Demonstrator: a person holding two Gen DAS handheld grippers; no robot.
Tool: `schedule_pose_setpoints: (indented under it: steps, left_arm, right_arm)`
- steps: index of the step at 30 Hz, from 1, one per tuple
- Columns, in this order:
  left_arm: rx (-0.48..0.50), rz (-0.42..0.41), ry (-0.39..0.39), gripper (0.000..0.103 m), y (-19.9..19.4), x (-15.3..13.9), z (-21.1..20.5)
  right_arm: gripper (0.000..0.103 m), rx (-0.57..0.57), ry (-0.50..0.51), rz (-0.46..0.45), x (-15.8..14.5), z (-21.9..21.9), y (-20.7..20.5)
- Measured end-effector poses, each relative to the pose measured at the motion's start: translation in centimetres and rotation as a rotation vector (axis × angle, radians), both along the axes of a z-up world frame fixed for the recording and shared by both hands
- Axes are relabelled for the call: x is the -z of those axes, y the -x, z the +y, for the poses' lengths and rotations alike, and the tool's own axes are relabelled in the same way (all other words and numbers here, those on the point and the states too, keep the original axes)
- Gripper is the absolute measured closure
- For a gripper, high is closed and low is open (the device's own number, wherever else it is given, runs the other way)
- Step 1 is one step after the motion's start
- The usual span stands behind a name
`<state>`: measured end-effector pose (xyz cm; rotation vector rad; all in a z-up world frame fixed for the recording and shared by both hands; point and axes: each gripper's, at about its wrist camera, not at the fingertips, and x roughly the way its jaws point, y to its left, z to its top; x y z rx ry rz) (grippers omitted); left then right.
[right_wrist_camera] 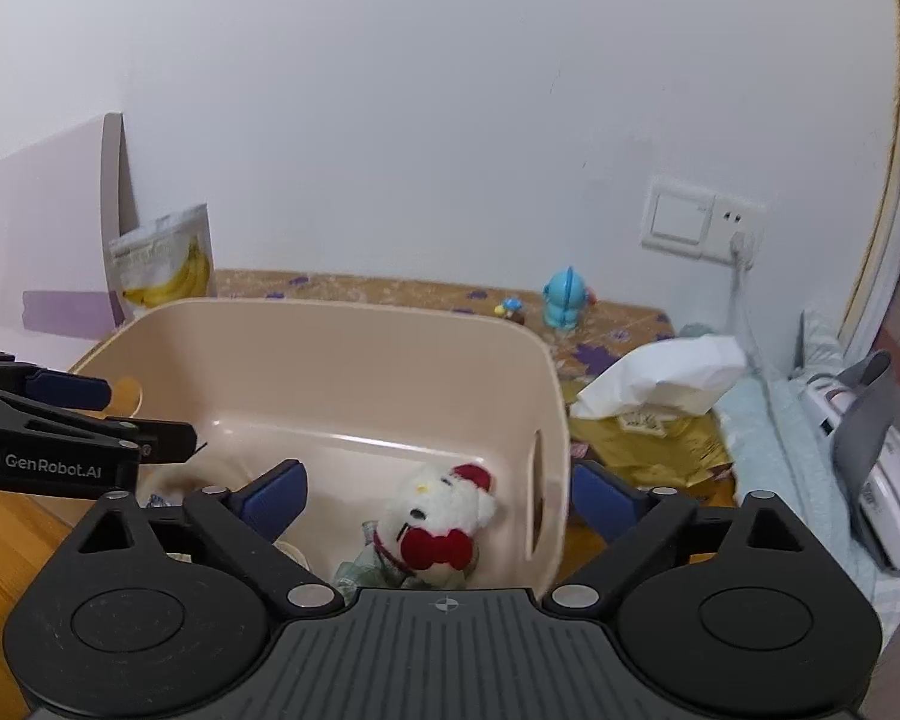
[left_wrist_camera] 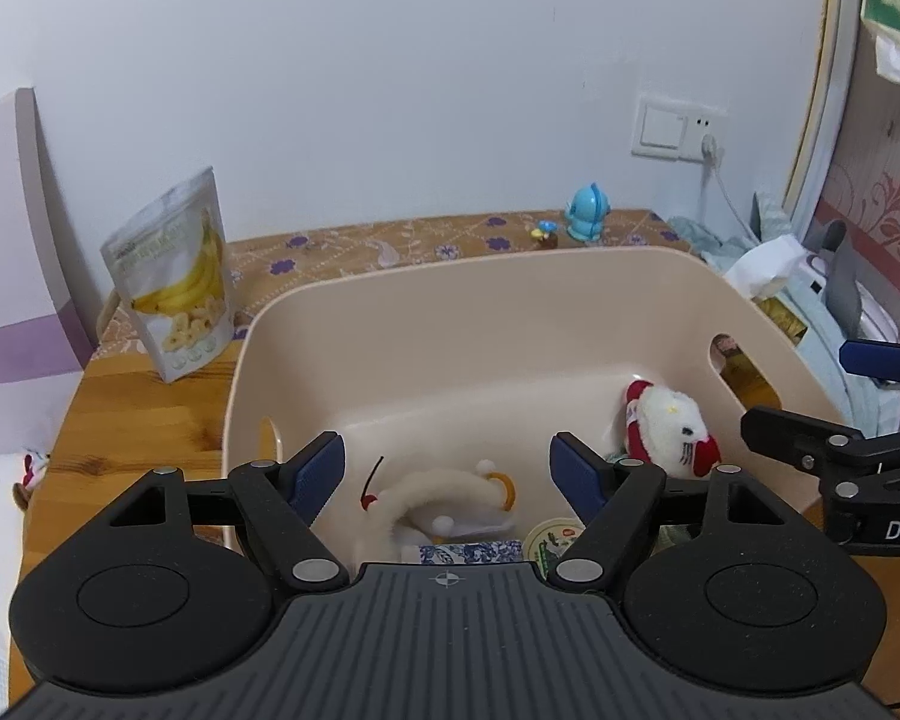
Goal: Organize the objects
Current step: 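Lift both items over the beige bin and open both tools to drop them, then withdraw both tools from the bin toward the cartoon tissue pack and herb bag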
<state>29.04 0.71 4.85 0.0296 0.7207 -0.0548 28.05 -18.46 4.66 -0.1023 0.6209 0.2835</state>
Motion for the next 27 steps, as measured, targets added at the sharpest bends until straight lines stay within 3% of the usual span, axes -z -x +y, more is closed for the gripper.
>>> schedule_pose_setpoints:
  steps: [14,27]
  left_arm:
    - [0.023,-0.092,-0.011,0.021,5.1,-3.1,0.0]
    - [0.027,-0.063,0.002,0.02,9.6,-1.4,0.8]
  right_arm:
    - [0.0,0.023,-0.036,-0.045,-1.9,-1.5,4.3]
    - [0.0,0.048,-0.052,-0.005,-0.4,-2.1,7.7]
